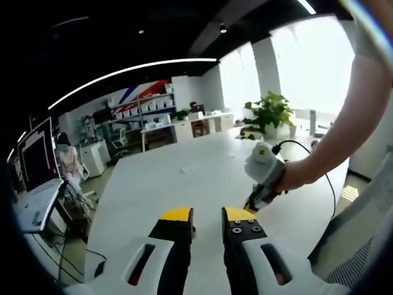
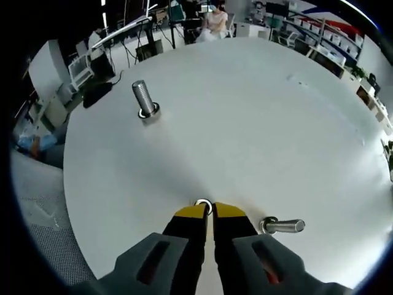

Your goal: Place the washer onto the threaded stud by aligning its center hole with the stud, sliding it down to the base, and recovering from edge contact or off-axis alignment until the washer reaches the visible bottom stop.

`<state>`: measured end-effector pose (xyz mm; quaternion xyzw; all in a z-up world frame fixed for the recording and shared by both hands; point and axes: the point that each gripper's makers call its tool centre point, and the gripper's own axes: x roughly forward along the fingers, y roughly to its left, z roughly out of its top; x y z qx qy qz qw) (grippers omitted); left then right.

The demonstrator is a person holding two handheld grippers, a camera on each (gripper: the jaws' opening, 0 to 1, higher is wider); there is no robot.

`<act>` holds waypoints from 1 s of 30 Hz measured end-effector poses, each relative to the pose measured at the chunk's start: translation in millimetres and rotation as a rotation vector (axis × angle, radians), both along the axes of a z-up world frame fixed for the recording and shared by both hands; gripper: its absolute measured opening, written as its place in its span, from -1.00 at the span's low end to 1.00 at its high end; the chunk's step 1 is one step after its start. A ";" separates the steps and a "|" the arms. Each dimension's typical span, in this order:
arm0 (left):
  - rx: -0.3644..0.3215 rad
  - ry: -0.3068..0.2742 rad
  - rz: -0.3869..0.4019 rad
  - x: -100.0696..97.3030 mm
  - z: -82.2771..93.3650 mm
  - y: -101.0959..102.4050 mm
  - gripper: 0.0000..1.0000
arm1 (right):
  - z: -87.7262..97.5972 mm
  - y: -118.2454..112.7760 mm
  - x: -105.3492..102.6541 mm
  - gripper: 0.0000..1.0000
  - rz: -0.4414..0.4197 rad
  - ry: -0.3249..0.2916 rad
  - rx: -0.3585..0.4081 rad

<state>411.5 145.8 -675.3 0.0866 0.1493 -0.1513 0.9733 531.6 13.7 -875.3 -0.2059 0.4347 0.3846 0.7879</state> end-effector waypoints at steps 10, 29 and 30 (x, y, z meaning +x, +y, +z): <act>0.009 0.009 -0.010 -0.1 -3.1 -2.3 -0.67 | 3.2 -5.2 -4.9 -0.91 -0.022 0.009 0.024; -0.008 0.005 0.000 -0.8 -0.9 -0.6 -0.67 | 32.8 -14.5 0.0 -0.91 -0.050 -0.025 0.080; -0.006 0.004 -0.001 -0.7 -0.8 -0.9 -0.67 | 35.2 -16.0 0.3 -0.91 -0.054 -0.024 0.086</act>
